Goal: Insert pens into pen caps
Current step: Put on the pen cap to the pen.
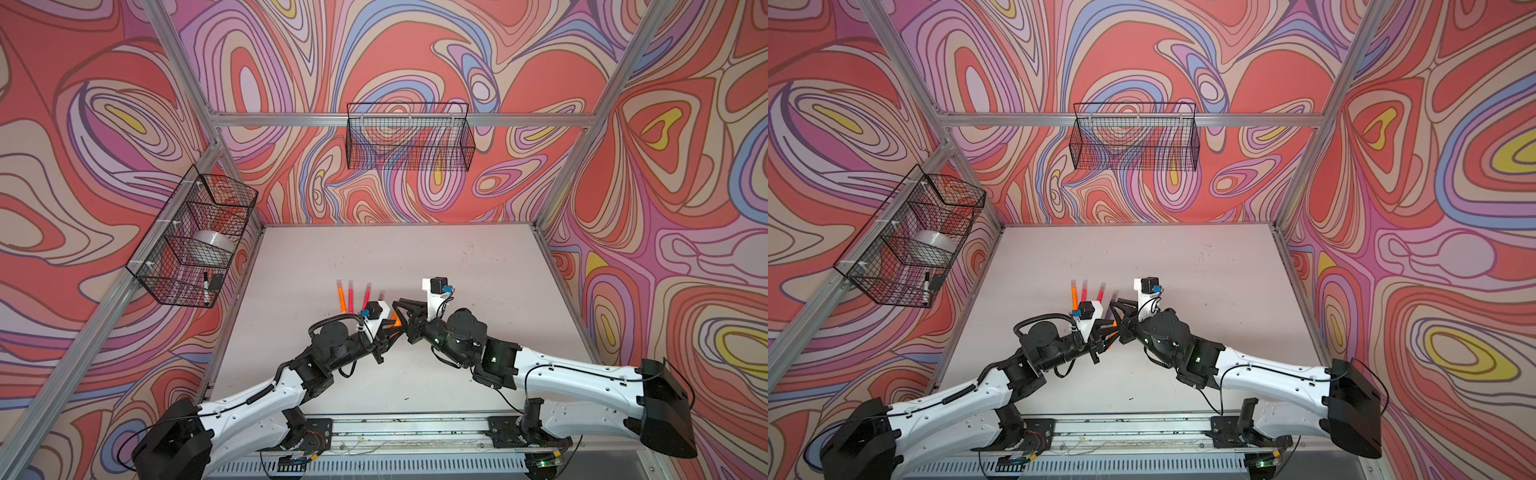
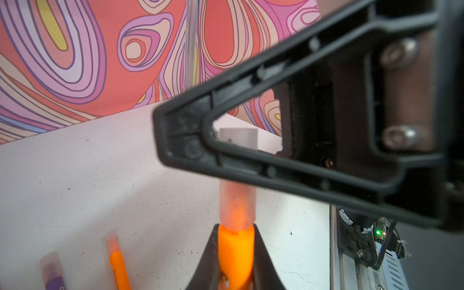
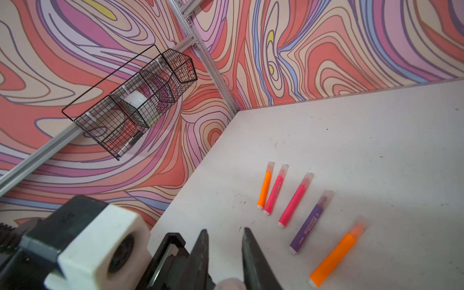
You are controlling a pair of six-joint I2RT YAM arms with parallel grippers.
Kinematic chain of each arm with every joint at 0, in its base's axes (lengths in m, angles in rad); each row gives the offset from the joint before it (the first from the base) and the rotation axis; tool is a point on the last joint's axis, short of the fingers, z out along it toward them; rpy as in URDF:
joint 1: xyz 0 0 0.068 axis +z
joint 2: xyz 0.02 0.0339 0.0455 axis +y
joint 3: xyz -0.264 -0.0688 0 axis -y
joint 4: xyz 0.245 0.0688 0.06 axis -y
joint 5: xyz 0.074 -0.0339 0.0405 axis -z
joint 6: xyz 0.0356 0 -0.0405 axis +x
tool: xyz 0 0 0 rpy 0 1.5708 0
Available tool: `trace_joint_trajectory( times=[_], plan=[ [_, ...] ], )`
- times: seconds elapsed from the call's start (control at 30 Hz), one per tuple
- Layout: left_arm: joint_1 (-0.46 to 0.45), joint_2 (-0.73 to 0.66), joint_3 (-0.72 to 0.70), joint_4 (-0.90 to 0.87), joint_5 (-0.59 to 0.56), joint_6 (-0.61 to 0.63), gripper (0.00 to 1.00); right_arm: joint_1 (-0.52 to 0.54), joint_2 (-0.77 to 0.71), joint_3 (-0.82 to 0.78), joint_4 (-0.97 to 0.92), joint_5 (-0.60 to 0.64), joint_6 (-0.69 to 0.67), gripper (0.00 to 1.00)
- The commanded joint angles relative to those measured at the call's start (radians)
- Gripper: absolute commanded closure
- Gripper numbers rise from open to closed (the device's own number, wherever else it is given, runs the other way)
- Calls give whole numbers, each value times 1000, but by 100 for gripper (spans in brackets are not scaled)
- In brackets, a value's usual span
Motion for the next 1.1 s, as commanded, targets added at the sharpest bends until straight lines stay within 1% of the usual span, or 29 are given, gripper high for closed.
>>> trace_joint_trajectory(
  times=[0.0,0.1,0.17,0.27,0.37,0.47,0.6,0.7,0.8,0.9,1.07],
  plan=[
    [3,-9,3,4,-20,15,100,8,9,15,-2,-31,-1,87],
    [5,-8,16,-15,-58,15,100,8,2,-13,22,-50,-6,93],
    [17,-2,31,-24,-49,10,100,8,-7,-34,41,-71,-18,96],
    [70,9,49,-10,42,-34,100,8,-20,-71,79,-127,-42,100],
    [133,10,57,33,156,-95,100,8,-20,-102,132,-184,-68,100],
    [159,-1,69,54,249,-117,100,8,-14,-113,162,-251,-92,100],
    [167,-22,78,66,320,-119,100,6,-6,-139,228,-325,-121,100],
    [174,-29,84,72,338,-123,100,6,10,-161,278,-373,-126,100],
    [180,-37,89,61,273,-118,100,6,37,-170,310,-399,-98,100],
    [180,-59,107,2,155,-91,100,8,82,-189,350,-395,-56,100],
    [180,-106,163,-132,-59,-35,100,18,155,-208,364,-341,-3,100]
  ],
)
